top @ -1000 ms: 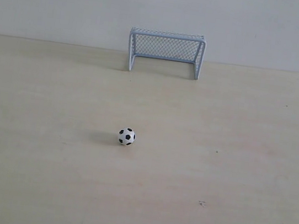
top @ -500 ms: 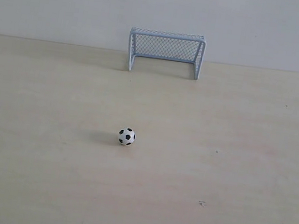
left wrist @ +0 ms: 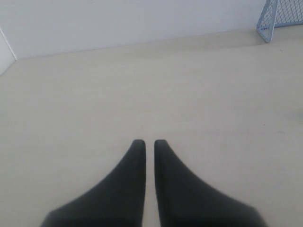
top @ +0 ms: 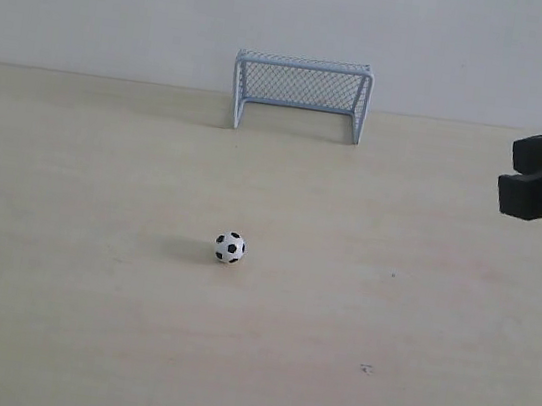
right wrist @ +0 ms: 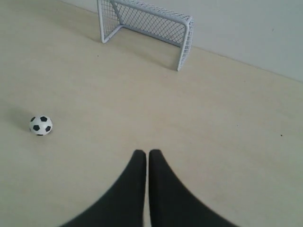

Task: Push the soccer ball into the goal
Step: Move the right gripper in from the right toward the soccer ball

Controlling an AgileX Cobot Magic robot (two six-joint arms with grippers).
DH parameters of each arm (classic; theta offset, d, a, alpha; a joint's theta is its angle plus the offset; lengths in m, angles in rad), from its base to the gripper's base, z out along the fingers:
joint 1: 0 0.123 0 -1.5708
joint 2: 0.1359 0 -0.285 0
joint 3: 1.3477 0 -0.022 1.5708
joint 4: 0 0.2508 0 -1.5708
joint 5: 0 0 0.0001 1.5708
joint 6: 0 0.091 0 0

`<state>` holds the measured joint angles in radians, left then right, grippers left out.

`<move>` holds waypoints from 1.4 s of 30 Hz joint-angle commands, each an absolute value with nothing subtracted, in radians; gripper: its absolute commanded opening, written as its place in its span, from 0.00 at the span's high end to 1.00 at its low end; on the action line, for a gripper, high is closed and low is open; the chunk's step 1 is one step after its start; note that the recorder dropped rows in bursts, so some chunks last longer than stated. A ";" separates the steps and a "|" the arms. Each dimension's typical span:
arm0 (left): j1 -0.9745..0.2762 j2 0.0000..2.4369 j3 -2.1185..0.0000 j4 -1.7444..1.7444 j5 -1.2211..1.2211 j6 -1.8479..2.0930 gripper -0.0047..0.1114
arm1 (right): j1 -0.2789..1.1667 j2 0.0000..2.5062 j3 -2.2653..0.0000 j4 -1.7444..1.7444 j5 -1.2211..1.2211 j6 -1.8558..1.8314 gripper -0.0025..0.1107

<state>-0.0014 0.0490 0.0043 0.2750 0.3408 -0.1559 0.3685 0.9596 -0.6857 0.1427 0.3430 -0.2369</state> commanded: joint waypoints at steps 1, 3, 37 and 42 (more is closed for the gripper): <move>-0.009 0.055 0.000 0.275 0.337 -0.165 0.91 | 0.372 0.997 -0.754 0.182 0.432 -0.316 0.98; -0.009 0.055 0.000 0.275 0.337 -0.165 0.91 | 0.372 1.018 -0.782 0.205 0.454 -0.346 0.98; -0.009 0.055 0.000 0.275 0.337 -0.165 0.91 | 0.372 1.384 -1.077 0.599 0.785 -0.809 0.98; -0.009 0.055 0.000 0.275 0.337 -0.165 0.91 | 0.372 1.420 -1.117 0.599 0.824 -0.835 0.98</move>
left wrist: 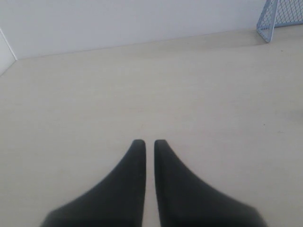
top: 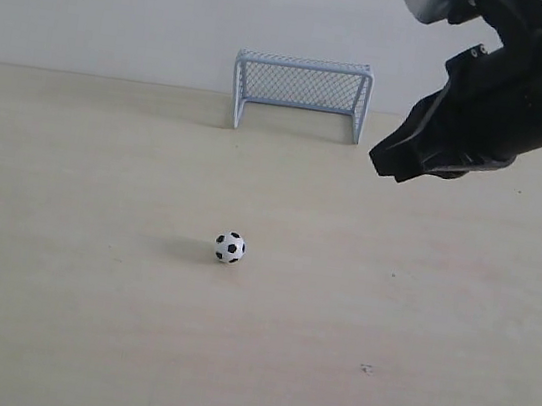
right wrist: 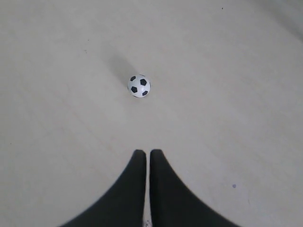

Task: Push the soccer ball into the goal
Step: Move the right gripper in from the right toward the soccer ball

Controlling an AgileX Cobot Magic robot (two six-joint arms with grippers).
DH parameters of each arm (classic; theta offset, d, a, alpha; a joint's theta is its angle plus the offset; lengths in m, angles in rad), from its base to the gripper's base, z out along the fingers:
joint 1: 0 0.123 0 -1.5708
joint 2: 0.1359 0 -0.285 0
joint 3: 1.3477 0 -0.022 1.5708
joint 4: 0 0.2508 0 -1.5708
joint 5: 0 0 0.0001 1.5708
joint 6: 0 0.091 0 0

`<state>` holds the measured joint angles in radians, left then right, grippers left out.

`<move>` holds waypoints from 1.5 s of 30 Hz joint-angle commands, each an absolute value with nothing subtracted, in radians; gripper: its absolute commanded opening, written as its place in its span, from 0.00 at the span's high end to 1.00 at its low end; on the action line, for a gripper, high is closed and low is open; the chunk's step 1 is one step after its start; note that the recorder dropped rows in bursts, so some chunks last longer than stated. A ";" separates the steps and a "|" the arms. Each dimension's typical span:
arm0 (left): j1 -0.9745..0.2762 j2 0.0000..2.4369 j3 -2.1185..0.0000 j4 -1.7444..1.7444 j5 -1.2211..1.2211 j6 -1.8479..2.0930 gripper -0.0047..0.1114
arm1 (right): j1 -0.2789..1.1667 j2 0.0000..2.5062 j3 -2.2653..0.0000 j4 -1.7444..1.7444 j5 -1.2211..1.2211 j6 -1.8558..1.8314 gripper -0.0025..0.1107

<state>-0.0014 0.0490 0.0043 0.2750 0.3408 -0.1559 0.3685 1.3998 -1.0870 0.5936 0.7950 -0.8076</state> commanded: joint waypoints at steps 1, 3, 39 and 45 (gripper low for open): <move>-0.009 0.055 0.000 0.275 0.337 -0.165 0.91 | 0.377 1.429 -1.121 0.599 0.833 -0.844 0.98; -0.009 0.055 0.000 0.275 0.337 -0.165 0.91 | 0.394 1.442 -1.133 0.591 0.841 -0.858 0.98; -0.009 0.055 0.000 0.275 0.337 -0.165 0.91 | 0.558 1.854 -1.539 0.480 1.096 -0.769 0.98; -0.009 0.055 0.000 0.275 0.337 -0.165 0.91 | 0.558 1.910 -1.597 0.474 1.140 -0.765 0.98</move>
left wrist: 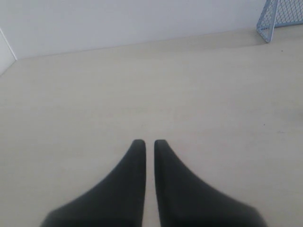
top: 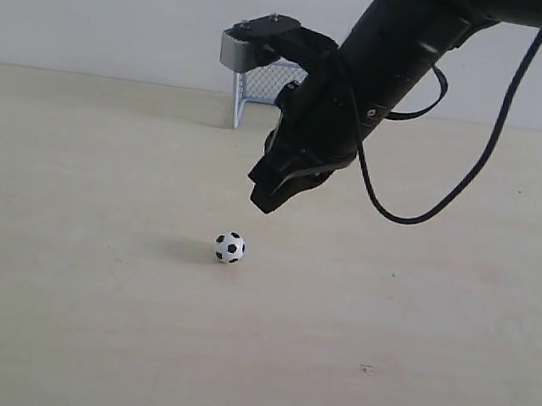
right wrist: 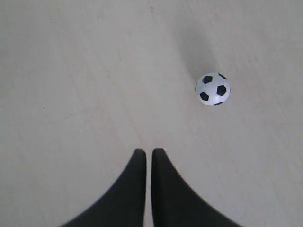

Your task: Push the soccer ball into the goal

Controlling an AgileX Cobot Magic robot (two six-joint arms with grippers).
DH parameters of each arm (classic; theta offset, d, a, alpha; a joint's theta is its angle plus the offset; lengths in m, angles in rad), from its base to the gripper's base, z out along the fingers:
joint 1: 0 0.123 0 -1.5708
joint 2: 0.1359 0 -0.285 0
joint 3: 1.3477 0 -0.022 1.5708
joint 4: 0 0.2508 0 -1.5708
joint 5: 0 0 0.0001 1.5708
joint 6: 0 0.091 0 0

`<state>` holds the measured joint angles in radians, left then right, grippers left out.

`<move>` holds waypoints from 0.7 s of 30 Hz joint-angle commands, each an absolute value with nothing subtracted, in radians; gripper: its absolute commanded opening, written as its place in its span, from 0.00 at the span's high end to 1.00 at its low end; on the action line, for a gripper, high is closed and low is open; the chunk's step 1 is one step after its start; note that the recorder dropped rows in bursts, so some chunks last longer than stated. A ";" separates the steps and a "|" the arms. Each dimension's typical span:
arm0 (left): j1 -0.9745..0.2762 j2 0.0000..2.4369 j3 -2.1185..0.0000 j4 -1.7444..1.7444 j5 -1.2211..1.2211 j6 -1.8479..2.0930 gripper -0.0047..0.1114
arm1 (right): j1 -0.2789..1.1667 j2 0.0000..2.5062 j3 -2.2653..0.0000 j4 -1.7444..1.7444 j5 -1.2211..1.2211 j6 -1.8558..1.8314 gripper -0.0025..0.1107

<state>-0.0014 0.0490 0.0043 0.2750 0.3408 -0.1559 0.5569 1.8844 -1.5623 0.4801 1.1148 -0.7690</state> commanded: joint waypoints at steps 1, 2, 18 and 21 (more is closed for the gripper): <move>-0.009 0.055 0.000 0.275 0.337 -0.165 0.91 | 0.558 1.918 -1.605 0.472 1.139 -0.765 0.98; -0.009 0.055 0.000 0.275 0.337 -0.165 0.91 | 0.558 1.928 -1.611 0.472 1.143 -0.764 0.98; -0.009 0.055 0.000 0.275 0.337 -0.165 0.91 | 0.639 2.064 -1.763 0.412 1.204 -0.731 0.98; -0.009 0.055 0.000 0.275 0.337 -0.165 0.91 | 0.660 2.096 -1.800 0.403 1.210 -0.707 0.98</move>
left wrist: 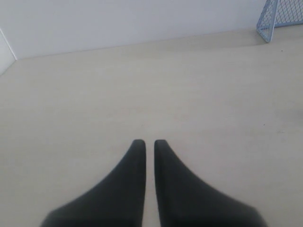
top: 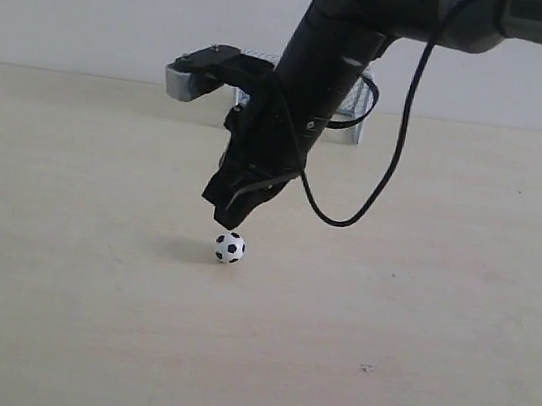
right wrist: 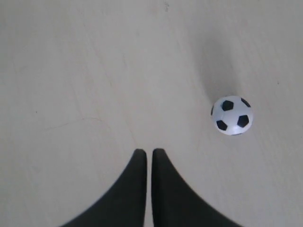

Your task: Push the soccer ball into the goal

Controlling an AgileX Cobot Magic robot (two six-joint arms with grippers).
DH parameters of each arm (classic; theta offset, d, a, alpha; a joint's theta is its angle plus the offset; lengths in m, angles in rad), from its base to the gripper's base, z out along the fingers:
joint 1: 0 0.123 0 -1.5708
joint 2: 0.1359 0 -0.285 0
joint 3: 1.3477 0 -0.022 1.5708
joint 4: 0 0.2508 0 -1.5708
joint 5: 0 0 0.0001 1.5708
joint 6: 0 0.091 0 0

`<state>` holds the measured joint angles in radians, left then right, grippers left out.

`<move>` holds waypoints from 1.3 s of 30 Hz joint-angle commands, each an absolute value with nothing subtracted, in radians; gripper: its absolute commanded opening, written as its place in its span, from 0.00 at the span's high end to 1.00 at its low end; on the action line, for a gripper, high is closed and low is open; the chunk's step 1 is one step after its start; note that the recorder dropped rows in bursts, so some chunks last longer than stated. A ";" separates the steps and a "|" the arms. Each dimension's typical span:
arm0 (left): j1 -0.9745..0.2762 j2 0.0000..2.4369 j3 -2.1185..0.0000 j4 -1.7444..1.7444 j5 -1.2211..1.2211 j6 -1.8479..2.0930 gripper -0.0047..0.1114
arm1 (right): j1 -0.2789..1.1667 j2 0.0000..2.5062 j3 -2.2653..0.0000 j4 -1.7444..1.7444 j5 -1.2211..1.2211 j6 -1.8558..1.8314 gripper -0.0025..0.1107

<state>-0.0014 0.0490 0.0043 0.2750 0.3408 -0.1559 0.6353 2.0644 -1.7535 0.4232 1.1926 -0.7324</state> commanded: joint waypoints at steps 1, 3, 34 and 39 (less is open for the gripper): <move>-0.009 0.055 0.000 0.275 0.337 -0.165 0.91 | 0.662 2.106 -1.813 0.403 1.221 -0.702 0.98; -0.009 0.055 0.000 0.275 0.337 -0.165 0.91 | 0.662 2.130 -1.830 0.403 1.221 -0.691 0.98; -0.009 0.055 0.000 0.275 0.337 -0.165 0.91 | 0.661 2.292 -1.894 0.366 1.172 -0.636 0.98; -0.009 0.055 0.000 0.275 0.337 -0.165 0.91 | 0.661 2.311 -1.900 0.347 1.150 -0.614 0.98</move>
